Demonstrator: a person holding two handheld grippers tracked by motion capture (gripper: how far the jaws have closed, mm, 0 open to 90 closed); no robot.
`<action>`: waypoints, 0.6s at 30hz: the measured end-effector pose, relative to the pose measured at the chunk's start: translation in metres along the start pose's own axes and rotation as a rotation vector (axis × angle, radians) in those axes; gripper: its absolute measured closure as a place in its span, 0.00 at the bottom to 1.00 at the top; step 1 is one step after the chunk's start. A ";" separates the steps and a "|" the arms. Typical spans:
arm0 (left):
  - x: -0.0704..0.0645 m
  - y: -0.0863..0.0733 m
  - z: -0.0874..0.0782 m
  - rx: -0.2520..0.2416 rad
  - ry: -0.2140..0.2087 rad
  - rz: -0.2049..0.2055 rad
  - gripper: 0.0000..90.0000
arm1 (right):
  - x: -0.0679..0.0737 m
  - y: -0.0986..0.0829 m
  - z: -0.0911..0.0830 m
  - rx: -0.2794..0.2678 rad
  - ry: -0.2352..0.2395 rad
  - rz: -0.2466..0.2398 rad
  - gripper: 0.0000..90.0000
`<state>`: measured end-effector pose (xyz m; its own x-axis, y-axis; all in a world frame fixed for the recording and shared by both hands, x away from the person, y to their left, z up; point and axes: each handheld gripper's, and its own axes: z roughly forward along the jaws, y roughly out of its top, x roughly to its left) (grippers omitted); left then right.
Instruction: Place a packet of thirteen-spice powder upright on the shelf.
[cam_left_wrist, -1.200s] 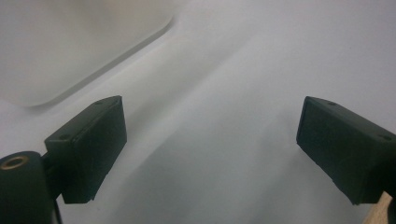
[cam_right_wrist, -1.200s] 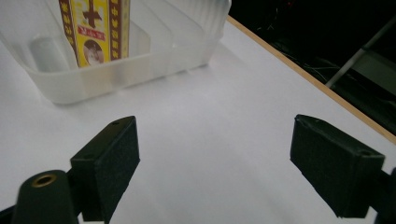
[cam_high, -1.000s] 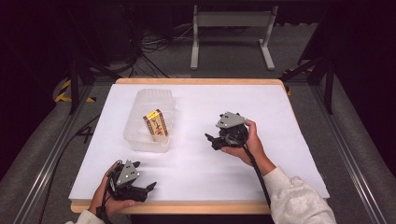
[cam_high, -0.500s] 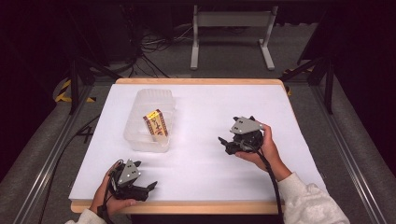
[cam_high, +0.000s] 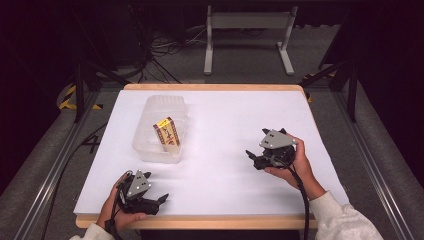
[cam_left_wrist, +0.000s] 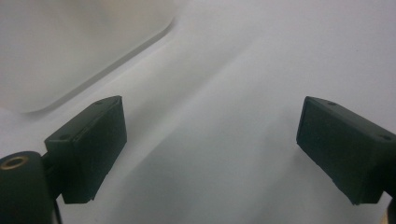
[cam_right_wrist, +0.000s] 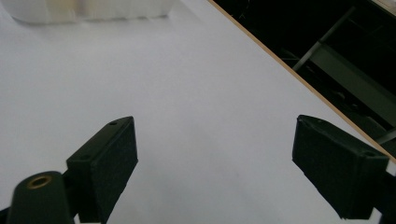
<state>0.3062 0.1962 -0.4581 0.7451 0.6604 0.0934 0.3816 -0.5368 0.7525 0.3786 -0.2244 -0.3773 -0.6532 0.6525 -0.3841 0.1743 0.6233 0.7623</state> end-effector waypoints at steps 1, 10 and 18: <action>0.000 0.000 0.000 0.000 0.001 0.001 0.10 | 0.000 -0.001 -0.001 0.000 -0.001 -0.001 0.16; 0.000 0.001 0.001 0.003 0.000 0.001 0.10 | -0.001 -0.016 -0.015 0.011 -0.026 -0.026 0.16; 0.000 0.001 0.000 0.002 0.001 0.002 0.10 | -0.003 -0.030 -0.028 0.020 -0.038 -0.031 0.15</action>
<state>0.3066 0.1957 -0.4579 0.7453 0.6598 0.0957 0.3808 -0.5391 0.7512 0.3551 -0.2572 -0.3840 -0.6297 0.6489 -0.4271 0.1698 0.6515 0.7394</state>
